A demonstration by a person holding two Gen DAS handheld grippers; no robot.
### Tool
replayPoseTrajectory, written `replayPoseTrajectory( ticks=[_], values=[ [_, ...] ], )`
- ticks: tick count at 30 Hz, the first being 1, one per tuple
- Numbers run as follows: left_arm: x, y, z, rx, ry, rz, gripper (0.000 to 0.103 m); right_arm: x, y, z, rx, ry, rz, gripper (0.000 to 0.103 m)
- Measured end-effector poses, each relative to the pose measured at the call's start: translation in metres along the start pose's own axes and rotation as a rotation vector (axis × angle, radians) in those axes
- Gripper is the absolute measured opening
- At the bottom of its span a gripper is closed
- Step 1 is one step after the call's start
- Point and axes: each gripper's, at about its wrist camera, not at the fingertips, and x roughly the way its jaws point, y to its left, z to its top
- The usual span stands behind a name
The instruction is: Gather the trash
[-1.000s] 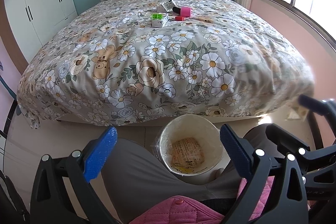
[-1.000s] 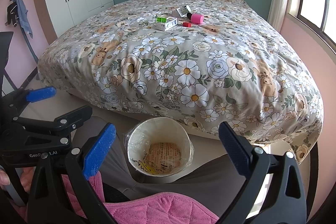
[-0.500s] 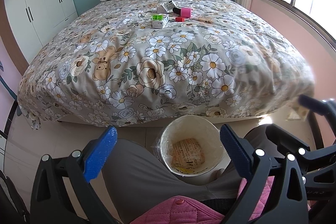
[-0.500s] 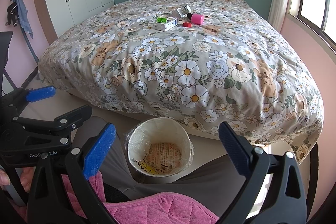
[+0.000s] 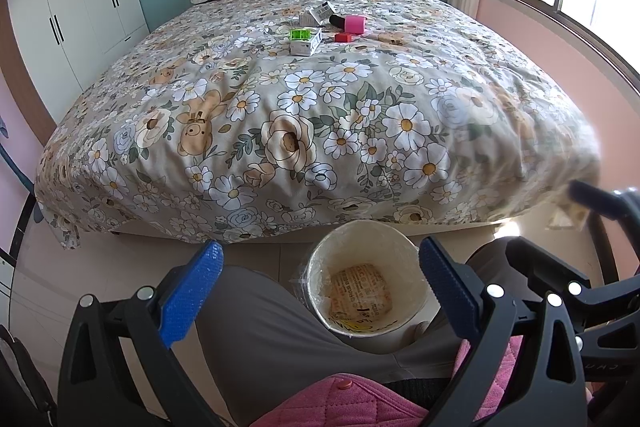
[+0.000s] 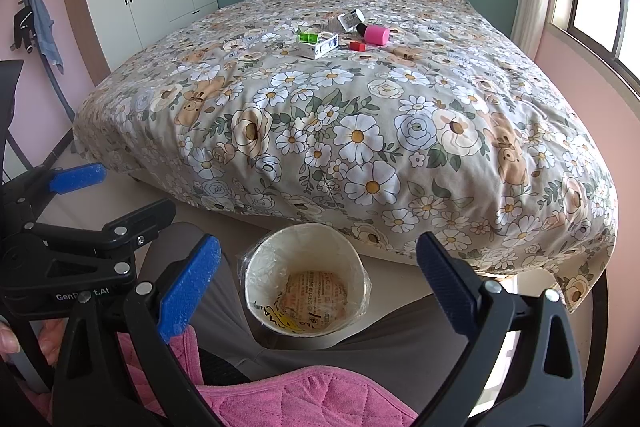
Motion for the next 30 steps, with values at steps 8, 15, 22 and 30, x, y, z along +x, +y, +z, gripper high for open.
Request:
replayPoseTrajectory(
  ticks=[8,15,22,30],
  values=[
    [-0.0011,0.0024,0.0028,0.002,0.002,0.004,0.1,0.0011,-0.0002,0.0,0.001,0.003,0.002,0.097],
    [-0.0009,0.0025,0.0025,0.003,0.003,0.005,0.1,0.0014,0.0001,-0.0016,0.003,0.005,0.002,0.096],
    [0.002,0.0036,0.0003,0.004,0.011,0.004,0.1,0.0049,-0.0001,-0.0045,0.01,0.014,0.009,0.097],
    [0.0047,0.0028,0.0007,0.007,0.015,-0.008,0.1,0.0066,-0.0022,-0.0054,0.014,0.018,0.015,0.097]
  ],
)
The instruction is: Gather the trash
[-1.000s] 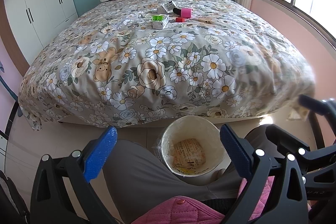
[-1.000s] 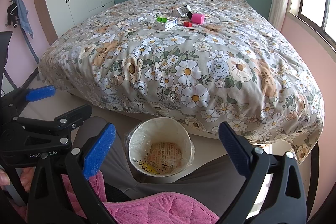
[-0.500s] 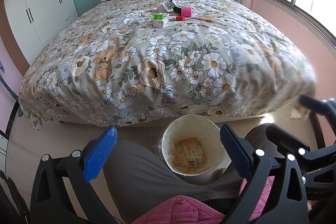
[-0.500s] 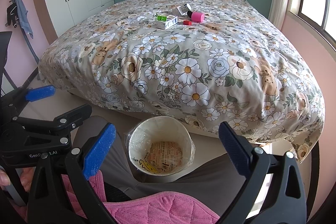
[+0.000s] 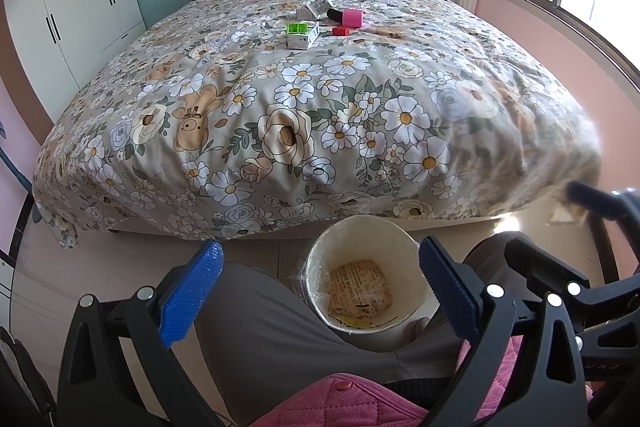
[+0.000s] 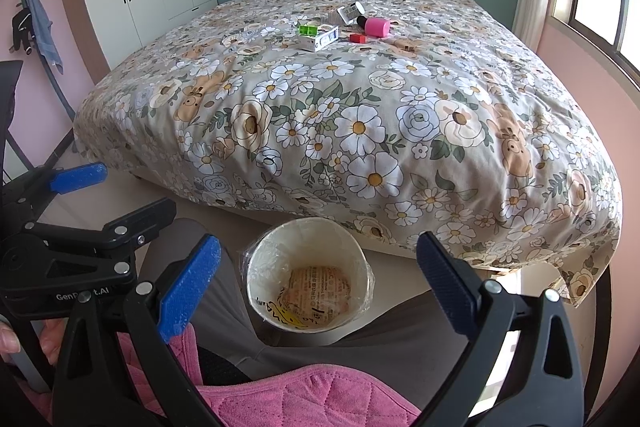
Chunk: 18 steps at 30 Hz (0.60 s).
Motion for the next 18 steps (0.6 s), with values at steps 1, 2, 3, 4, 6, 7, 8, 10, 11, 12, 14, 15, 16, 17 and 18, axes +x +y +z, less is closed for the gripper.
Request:
replayPoseTrajectory(
  ticks=[1,2,3,4,6,7,8,10,11,12,14,15,16,17,18],
  values=[
    [0.001,-0.001,0.001,0.003,-0.004,0.0,0.1,0.0,0.0,0.001,0.0,-0.001,0.0,0.097],
    [0.001,-0.001,0.002,0.004,-0.009,-0.001,0.1,0.0,0.0,0.002,-0.001,-0.004,0.002,0.097],
    [0.0,-0.002,0.004,0.005,-0.018,-0.003,0.1,0.0,0.0,0.005,-0.002,-0.009,0.007,0.097],
    [-0.001,-0.002,0.005,0.005,-0.026,-0.006,0.1,-0.001,-0.001,0.007,-0.002,-0.017,0.01,0.096],
    [-0.002,0.0,0.011,0.001,-0.048,-0.005,0.1,-0.002,-0.004,0.014,-0.001,-0.031,0.008,0.096],
    [-0.002,0.001,0.014,-0.001,-0.058,-0.003,0.1,-0.003,-0.005,0.018,0.0,-0.038,0.007,0.096],
    [-0.002,0.002,0.017,-0.003,-0.063,-0.001,0.1,-0.003,-0.006,0.021,0.003,-0.047,0.004,0.096],
    [0.0,0.005,0.026,-0.016,-0.071,0.006,0.1,-0.005,-0.011,0.031,0.007,-0.069,-0.009,0.096],
    [0.001,0.007,0.03,-0.024,-0.075,0.009,0.1,-0.006,-0.013,0.034,0.006,-0.08,-0.018,0.096],
    [0.002,0.009,0.035,-0.032,-0.078,0.009,0.1,-0.007,-0.015,0.038,0.005,-0.088,-0.026,0.096],
    [0.003,0.014,0.045,-0.048,-0.084,0.007,0.1,-0.008,-0.018,0.045,0.002,-0.1,-0.036,0.096],
    [0.003,0.015,0.049,-0.052,-0.089,0.009,0.1,-0.008,-0.02,0.048,0.001,-0.104,-0.04,0.096],
    [0.004,0.016,0.055,-0.054,-0.096,0.008,0.1,-0.008,-0.023,0.052,0.0,-0.108,-0.041,0.096],
    [0.005,0.018,0.061,-0.055,-0.107,0.009,0.1,-0.008,-0.024,0.055,-0.003,-0.111,-0.04,0.096],
    [0.006,0.018,0.067,-0.054,-0.116,0.012,0.1,-0.006,-0.025,0.059,-0.005,-0.112,-0.043,0.096]
  ],
)
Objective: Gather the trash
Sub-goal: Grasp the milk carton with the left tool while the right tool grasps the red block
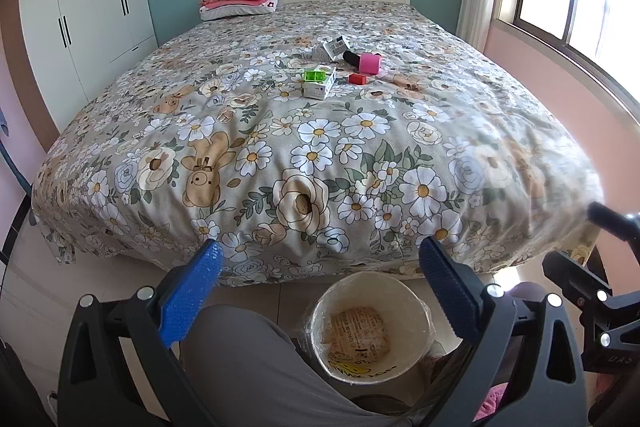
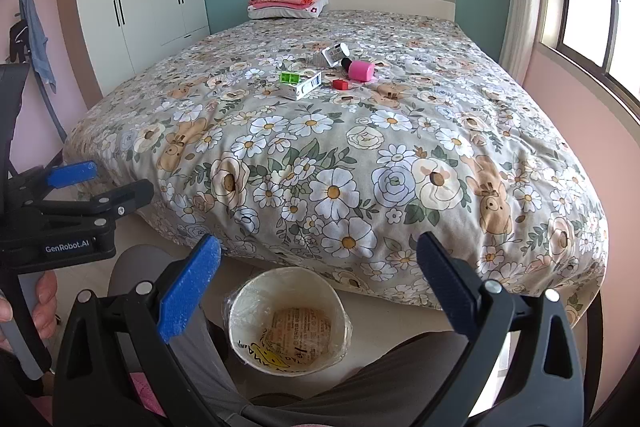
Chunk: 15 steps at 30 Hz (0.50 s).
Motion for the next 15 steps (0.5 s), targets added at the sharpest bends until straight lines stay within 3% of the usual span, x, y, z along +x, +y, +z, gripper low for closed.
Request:
replayPoseTrajectory(
  ticks=[8,15],
  values=[
    [0.053,0.003,0.059,-0.009,-0.011,-0.011,0.1,0.038,-0.013,0.041,-0.025,-0.04,-0.025,0.096],
    [0.113,0.013,0.118,-0.097,-0.02,-0.028,0.1,0.103,-0.032,0.1,-0.033,-0.065,0.014,0.096]
  ],
)
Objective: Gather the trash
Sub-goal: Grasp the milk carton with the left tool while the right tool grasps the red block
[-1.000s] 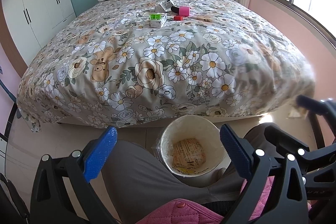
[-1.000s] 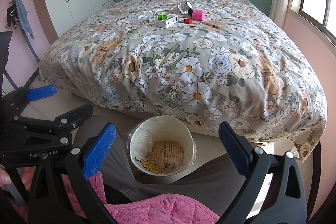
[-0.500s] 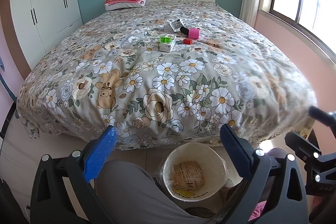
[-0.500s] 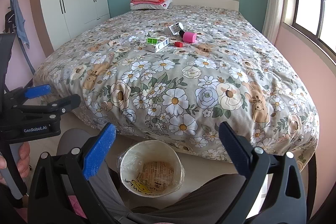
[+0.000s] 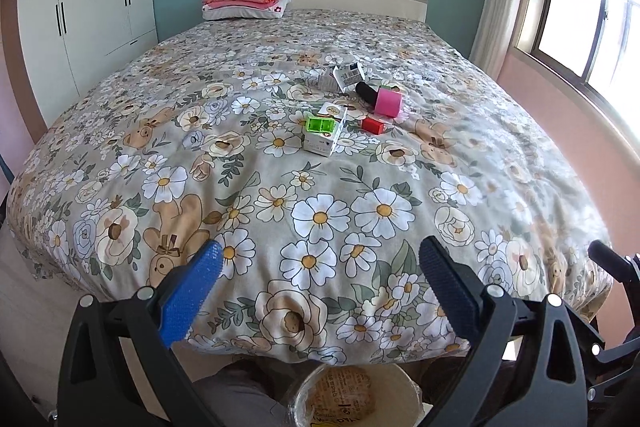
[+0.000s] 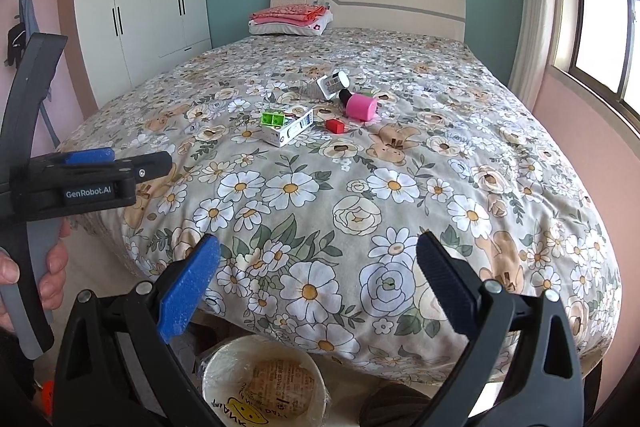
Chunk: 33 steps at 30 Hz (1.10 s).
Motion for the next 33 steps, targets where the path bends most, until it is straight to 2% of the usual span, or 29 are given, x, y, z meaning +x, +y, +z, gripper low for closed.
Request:
replayPoseTrajectory(
  ticks=[6,12,16,20,24,26,27,29,30,31,33],
  values=[
    [0.064,-0.002,0.044,-0.028,0.06,-0.03,0.1,0.067,-0.02,0.047,-0.021,0.009,0.012,0.096],
    [0.133,-0.01,0.097,0.035,0.127,-0.046,0.1,0.143,-0.036,0.088,-0.035,0.075,0.046,0.096],
    [0.183,-0.01,0.131,0.074,0.175,-0.033,0.1,0.197,-0.042,0.113,-0.092,0.112,0.085,0.096],
    [0.237,-0.012,0.15,0.105,0.253,-0.049,0.1,0.258,-0.052,0.133,-0.129,0.164,0.129,0.096],
    [0.289,-0.016,0.16,0.157,0.322,-0.024,0.1,0.318,-0.058,0.142,-0.142,0.244,0.191,0.096],
    [0.311,-0.015,0.162,0.163,0.359,-0.022,0.099,0.344,-0.059,0.145,-0.163,0.271,0.191,0.096],
    [0.321,-0.015,0.163,0.166,0.376,-0.024,0.097,0.355,-0.059,0.145,-0.171,0.285,0.198,0.096],
    [0.335,-0.015,0.166,0.171,0.405,-0.03,0.083,0.375,-0.061,0.148,-0.173,0.313,0.233,0.094],
    [0.342,-0.016,0.167,0.174,0.421,-0.036,0.071,0.383,-0.061,0.15,-0.174,0.322,0.254,0.091],
    [0.346,-0.016,0.168,0.174,0.438,-0.049,0.066,0.39,-0.06,0.151,-0.179,0.332,0.273,0.082],
    [0.353,-0.016,0.168,0.174,0.456,-0.06,0.064,0.403,-0.059,0.154,-0.195,0.355,0.291,0.073]
  ],
)
